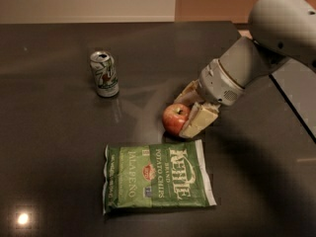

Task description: Move apple near green jalapeno chip bag

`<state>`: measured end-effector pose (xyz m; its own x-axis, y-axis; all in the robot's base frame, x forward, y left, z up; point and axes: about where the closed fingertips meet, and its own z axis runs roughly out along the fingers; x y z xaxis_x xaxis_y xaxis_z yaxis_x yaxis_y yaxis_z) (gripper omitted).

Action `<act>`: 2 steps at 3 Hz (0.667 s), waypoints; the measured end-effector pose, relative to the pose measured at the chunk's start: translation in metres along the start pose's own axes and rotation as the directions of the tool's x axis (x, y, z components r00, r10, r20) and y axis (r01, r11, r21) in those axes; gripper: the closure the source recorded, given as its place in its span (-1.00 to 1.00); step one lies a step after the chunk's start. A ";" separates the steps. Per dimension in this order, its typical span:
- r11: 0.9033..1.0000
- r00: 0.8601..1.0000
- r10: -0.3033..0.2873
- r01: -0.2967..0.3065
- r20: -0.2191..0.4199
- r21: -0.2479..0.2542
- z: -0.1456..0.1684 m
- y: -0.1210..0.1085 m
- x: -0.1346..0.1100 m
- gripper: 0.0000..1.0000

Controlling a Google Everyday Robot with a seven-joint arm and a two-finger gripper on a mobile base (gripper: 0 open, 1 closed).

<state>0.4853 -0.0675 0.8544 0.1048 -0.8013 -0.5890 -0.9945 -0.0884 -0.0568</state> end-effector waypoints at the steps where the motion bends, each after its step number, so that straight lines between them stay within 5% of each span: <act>1: 1.000 1.000 -0.002 0.002 -0.005 -0.003 0.004 0.006 0.006 0.04; 2: 1.000 1.000 -0.004 0.004 -0.005 -0.005 0.005 0.006 0.005 -0.42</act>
Offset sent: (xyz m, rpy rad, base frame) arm -0.0047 -0.0027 -0.0060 -0.0043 0.0010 0.0027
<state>0.4798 -0.0690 0.8477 0.1084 -0.8036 -0.5852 -0.9940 -0.0940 -0.0550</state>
